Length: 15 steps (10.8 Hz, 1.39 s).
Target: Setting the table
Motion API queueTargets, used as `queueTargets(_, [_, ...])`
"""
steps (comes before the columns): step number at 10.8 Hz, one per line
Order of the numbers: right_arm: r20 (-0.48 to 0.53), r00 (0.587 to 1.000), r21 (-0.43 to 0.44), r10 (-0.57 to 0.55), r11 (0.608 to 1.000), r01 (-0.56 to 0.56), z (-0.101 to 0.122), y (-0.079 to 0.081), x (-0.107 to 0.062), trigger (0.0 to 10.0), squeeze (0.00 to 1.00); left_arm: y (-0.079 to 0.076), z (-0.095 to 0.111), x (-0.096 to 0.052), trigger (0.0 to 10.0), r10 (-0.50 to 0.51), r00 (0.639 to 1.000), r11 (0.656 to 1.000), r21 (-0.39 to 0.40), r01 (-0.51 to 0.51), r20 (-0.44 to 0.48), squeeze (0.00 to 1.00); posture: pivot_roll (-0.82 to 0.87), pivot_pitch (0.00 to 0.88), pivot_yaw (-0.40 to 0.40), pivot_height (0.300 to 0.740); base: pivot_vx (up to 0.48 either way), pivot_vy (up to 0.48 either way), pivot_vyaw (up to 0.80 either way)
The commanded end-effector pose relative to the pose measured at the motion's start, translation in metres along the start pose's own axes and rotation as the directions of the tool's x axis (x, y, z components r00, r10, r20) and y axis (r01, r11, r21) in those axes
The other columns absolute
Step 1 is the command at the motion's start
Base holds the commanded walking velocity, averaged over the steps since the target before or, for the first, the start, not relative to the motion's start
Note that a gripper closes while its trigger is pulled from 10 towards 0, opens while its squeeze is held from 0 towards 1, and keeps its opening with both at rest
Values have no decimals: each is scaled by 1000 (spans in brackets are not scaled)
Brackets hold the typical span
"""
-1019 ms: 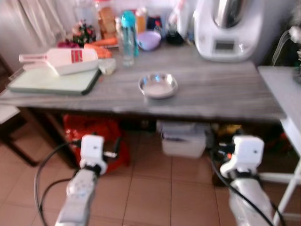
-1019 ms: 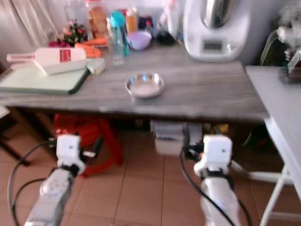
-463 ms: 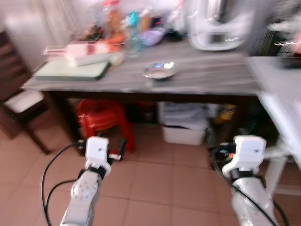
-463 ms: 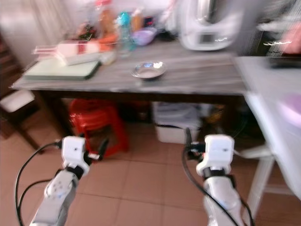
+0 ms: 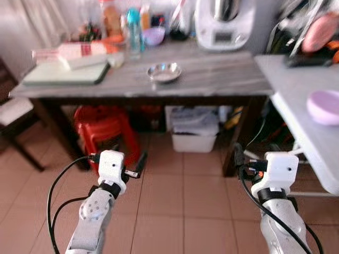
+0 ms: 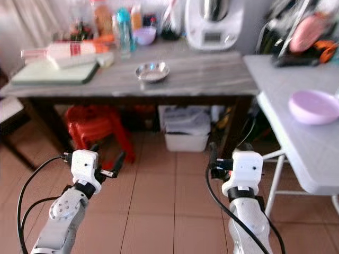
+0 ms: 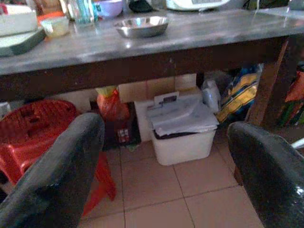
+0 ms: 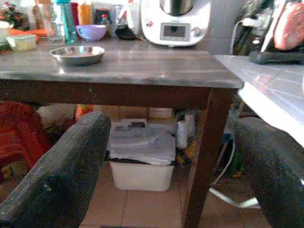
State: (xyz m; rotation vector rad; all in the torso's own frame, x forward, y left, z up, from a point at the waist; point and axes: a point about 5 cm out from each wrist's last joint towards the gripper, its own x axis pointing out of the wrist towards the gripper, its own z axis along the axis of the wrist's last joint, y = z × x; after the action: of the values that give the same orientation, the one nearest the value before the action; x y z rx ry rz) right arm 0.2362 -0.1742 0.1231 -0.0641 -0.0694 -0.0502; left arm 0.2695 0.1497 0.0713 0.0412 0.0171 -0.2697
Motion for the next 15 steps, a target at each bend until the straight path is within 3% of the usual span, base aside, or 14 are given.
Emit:
queueTargets(1, [11, 1000, 6, 8, 1000, -8, 2, 1, 2, 10000, 0, 2, 3, 1, 10000, -8, 1000, 1000, 2, 8, 9, 0, -9, 8, 47, 740, 0, -259, 0])
queueTargets(15, [37, 999, -12, -8, 1000, 9, 7, 0, 10, 10000, 0, -3, 2, 1, 10000, -49, 999, 999, -6, 49, -9, 0, -4, 16, 53, 740, 0, -334, 0])
